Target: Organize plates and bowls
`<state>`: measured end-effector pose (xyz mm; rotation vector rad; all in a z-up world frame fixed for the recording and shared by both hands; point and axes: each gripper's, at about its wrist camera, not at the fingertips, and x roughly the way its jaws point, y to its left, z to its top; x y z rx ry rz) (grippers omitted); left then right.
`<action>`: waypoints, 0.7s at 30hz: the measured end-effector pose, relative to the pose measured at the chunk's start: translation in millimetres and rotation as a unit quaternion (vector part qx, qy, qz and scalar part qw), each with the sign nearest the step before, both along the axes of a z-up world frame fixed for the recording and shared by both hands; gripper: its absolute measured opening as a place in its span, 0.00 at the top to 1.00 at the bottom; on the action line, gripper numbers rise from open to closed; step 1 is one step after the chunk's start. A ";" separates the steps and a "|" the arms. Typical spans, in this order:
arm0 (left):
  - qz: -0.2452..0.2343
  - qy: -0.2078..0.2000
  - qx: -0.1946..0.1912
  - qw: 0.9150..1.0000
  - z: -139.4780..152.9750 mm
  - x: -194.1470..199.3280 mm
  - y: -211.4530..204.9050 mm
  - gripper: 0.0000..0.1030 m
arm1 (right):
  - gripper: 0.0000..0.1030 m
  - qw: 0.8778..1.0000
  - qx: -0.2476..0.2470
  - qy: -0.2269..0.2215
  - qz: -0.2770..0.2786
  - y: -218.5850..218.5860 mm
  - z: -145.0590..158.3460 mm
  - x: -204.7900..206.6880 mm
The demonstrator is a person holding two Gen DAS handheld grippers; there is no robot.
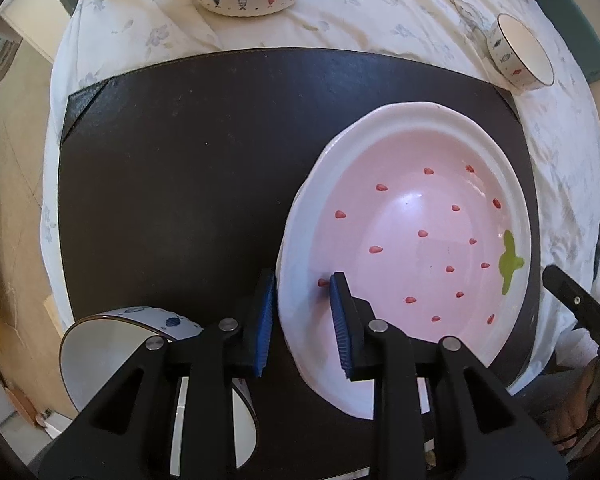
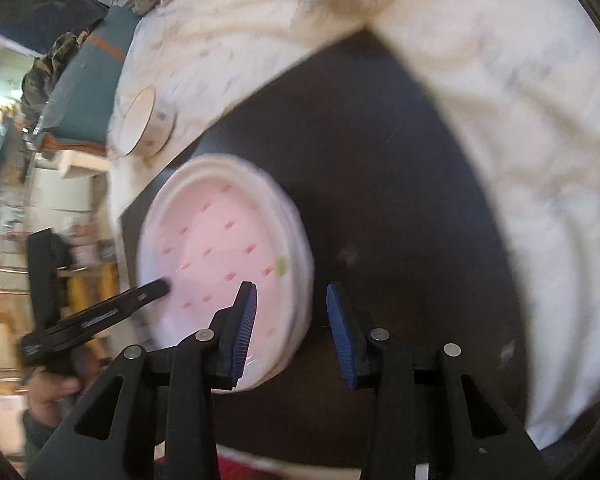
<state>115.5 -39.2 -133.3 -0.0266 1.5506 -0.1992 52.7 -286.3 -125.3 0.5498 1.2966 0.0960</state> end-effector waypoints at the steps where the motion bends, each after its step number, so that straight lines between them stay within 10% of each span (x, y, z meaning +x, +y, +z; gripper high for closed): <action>1: -0.003 -0.002 0.004 1.000 0.5 -0.5 -1.3 0.77 | 0.59 1.000 -0.015 -0.006 0.005 3.6 0.3 0.6; 11: -0.011 -0.017 0.030 0.999 4.7 -5.8 -5.6 0.73 | 0.59 0.993 -0.093 0.013 0.068 46.2 -29.0 12.6; 16: -0.032 -0.056 0.059 0.996 20.7 -12.0 -13.2 0.41 | 0.57 0.991 -0.111 -0.005 0.080 51.5 -22.3 8.4; 21: -0.023 -0.077 0.063 0.995 33.2 -14.6 -10.3 0.40 | 0.41 0.990 -0.112 -0.045 0.077 51.9 -4.3 4.8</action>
